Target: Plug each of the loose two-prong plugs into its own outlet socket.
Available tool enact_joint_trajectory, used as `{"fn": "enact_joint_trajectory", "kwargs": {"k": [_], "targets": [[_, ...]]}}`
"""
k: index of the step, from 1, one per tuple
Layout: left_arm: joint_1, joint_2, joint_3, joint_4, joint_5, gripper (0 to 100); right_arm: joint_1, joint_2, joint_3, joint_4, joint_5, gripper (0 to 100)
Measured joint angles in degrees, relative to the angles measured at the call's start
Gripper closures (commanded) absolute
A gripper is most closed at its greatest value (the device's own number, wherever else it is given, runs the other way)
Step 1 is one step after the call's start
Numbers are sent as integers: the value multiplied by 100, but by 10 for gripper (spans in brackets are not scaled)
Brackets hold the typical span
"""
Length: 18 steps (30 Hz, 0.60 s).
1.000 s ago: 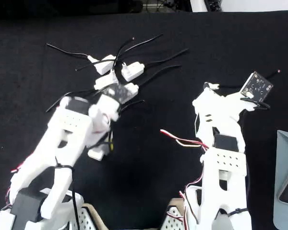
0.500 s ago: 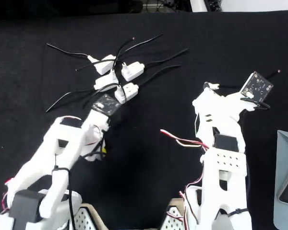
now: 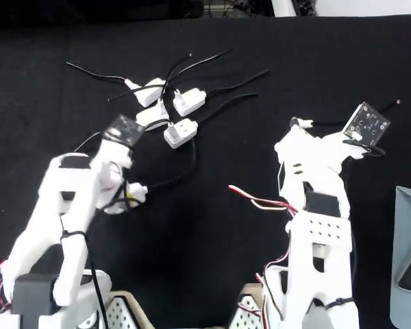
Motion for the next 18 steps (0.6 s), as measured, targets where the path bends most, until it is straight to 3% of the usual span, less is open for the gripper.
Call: {"fn": "enact_joint_trajectory", "kwargs": {"k": [7,10,18], "targets": [[-448,0,-607,97,0,760,-97,0,0,0,0,985],[-431,0,-756,255,-44,708,-114,0,0,0,0,985],[-79,0,-1116,730,-1081,677,-114,0,0,0,123,985]]}}
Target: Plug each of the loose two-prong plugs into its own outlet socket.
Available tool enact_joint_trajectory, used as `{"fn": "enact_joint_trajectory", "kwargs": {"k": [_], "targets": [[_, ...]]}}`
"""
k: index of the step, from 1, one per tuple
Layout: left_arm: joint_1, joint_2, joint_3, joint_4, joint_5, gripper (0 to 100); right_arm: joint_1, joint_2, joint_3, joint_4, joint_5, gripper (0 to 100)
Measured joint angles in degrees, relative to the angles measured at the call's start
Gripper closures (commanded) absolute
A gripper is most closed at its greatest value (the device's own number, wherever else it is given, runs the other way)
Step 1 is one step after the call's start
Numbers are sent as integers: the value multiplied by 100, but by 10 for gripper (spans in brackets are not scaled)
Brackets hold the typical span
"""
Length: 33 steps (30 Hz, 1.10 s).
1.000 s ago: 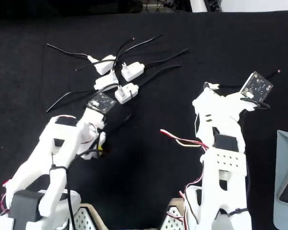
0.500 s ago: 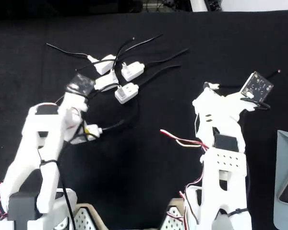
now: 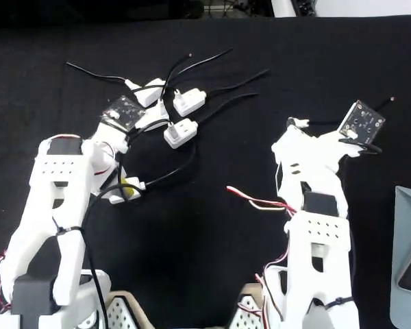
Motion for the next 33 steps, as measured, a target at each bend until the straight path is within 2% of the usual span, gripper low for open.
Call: {"fn": "enact_joint_trajectory", "kwargs": {"k": [7,13,16,20,24,33], "targets": [[35,457,-9,-360,-1538,683,0,0,0,0,0,985],[35,1187,-9,-853,-1758,773,0,0,0,0,0,985],[70,1547,0,-1301,-1662,816,0,0,0,0,0,985],[369,1688,-9,-1495,-1292,859,0,0,0,0,18,985],[932,1688,-9,-1530,-730,891,0,0,0,0,18,985],[2224,1741,-26,-1582,325,887,9,0,0,0,18,985]]}}
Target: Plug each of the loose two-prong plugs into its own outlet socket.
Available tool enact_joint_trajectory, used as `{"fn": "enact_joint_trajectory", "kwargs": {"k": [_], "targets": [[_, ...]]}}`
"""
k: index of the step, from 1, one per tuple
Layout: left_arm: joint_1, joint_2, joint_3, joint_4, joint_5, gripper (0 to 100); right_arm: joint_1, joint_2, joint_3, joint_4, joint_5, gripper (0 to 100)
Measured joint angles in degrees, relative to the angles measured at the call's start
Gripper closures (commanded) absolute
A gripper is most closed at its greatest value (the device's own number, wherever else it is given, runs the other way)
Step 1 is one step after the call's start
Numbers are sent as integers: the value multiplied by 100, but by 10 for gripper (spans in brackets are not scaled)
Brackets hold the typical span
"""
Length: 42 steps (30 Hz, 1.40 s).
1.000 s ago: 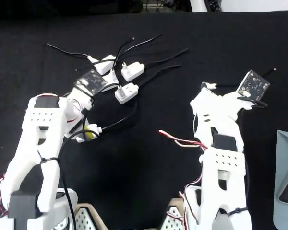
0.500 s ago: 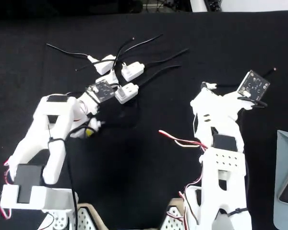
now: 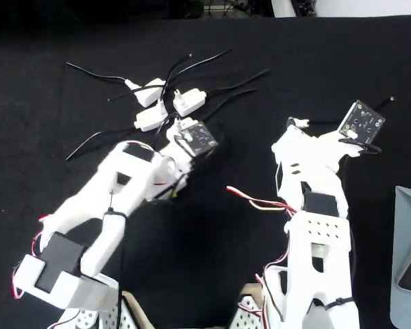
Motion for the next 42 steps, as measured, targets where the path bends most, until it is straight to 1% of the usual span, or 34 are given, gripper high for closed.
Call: {"fn": "enact_joint_trajectory", "kwargs": {"k": [2,6,11,15,18,21,24,29,34,37,42], "targets": [[105,0,-35,0,264,840,0,0,0,0,0,985],[141,9,-97,0,615,680,0,0,0,0,0,985],[114,9,-167,246,1143,685,0,0,0,0,0,985],[-18,-123,-396,730,1257,691,-35,0,0,0,193,985],[-79,-501,-431,1073,1284,691,-255,0,0,123,448,985],[-325,-1064,-422,1310,1415,691,-668,0,0,404,765,985],[-809,-1732,-290,1398,1705,691,-1204,0,0,642,1125,985],[-1723,-2822,624,1371,2154,691,-2268,0,0,888,1705,985],[-2576,-3701,1916,712,2532,691,-3218,0,0,897,2127,985],[-2866,-4000,2593,299,2655,691,-3745,0,0,897,2215,985],[-3174,-4132,2866,-53,2866,691,-4396,79,0,897,2215,986]]}}
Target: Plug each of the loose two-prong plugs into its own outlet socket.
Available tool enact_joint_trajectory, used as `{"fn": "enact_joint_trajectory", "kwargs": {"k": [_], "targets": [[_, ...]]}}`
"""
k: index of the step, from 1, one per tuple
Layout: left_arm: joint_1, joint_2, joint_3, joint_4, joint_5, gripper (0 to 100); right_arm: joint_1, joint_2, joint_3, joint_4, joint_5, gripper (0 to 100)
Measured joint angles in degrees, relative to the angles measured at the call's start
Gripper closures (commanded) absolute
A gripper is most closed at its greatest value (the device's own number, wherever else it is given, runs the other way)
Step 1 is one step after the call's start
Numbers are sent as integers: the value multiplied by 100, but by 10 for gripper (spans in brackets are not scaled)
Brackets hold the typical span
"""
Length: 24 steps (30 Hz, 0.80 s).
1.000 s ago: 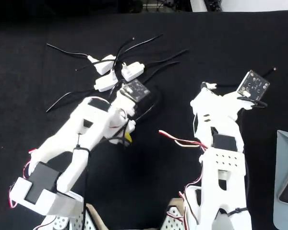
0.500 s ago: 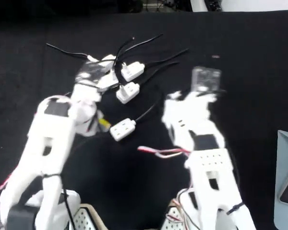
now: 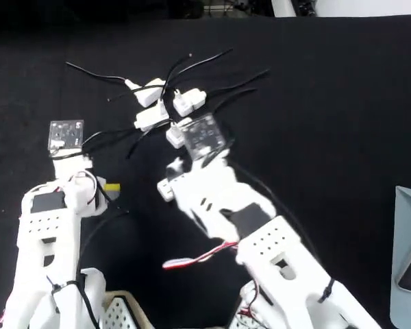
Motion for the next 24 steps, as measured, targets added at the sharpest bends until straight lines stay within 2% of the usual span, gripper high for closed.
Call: {"fn": "enact_joint_trajectory", "kwargs": {"k": [6,15,24], "targets": [[-53,-9,0,-97,53,691,-273,677,193,-721,0,986],[-62,-9,105,-105,53,691,-281,1459,202,-888,0,986],[-62,-26,105,-123,53,691,-167,1996,193,-1556,0,986]]}}
